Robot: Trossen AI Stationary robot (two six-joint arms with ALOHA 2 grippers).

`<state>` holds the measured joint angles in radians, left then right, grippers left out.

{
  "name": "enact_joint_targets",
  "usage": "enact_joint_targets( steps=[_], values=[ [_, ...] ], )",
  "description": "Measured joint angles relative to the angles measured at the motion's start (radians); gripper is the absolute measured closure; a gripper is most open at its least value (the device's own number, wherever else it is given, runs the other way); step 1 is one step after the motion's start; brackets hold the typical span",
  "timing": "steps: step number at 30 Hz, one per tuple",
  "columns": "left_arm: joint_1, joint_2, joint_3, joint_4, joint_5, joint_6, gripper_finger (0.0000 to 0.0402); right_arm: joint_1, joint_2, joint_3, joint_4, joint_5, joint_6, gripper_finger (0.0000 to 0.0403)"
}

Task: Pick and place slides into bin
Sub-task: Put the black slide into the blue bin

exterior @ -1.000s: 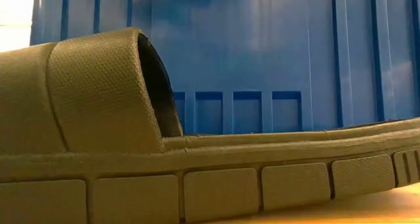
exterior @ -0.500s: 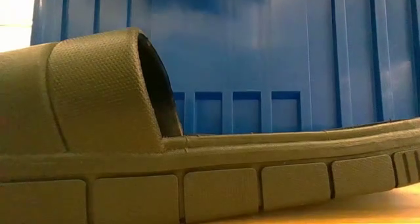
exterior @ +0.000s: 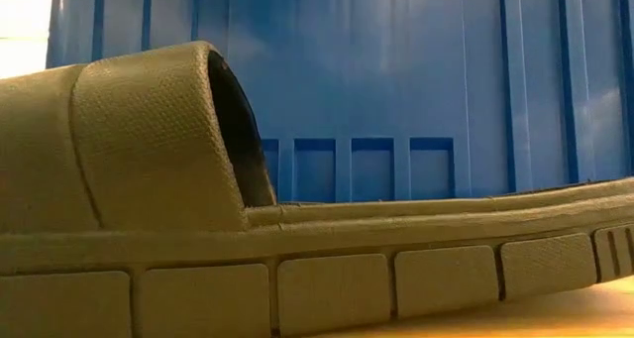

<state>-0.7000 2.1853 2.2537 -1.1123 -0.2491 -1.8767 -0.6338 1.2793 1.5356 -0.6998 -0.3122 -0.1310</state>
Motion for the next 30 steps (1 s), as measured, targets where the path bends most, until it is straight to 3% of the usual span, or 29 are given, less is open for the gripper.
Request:
enact_joint_targets(
  steps=[4,11,16,20,30],
  values=[
    [-0.074,0.0,-0.003,-0.104,-0.003,-0.206,0.0208,0.0,0.0,0.0,0.0,0.0,0.0,0.0333],
    [-0.188,0.002,-0.073,-0.138,-0.151,-0.491,0.0208,0.0,0.0,0.0,0.0,0.0,0.015,0.0337],
    [-0.178,0.002,-0.163,-0.127,-0.184,-0.492,0.0208,0.0,0.0,0.0,0.0,0.0,0.021,0.0333],
    [-0.165,0.0,-0.232,-0.099,-0.289,-0.476,0.0208,0.0,0.0,0.0,-0.001,0.0,0.026,0.0333],
    [-0.178,-0.026,-0.44,0.098,-0.376,-0.473,0.0208,0.0,0.0,0.0,-0.001,0.0,0.039,0.033]
  ],
)
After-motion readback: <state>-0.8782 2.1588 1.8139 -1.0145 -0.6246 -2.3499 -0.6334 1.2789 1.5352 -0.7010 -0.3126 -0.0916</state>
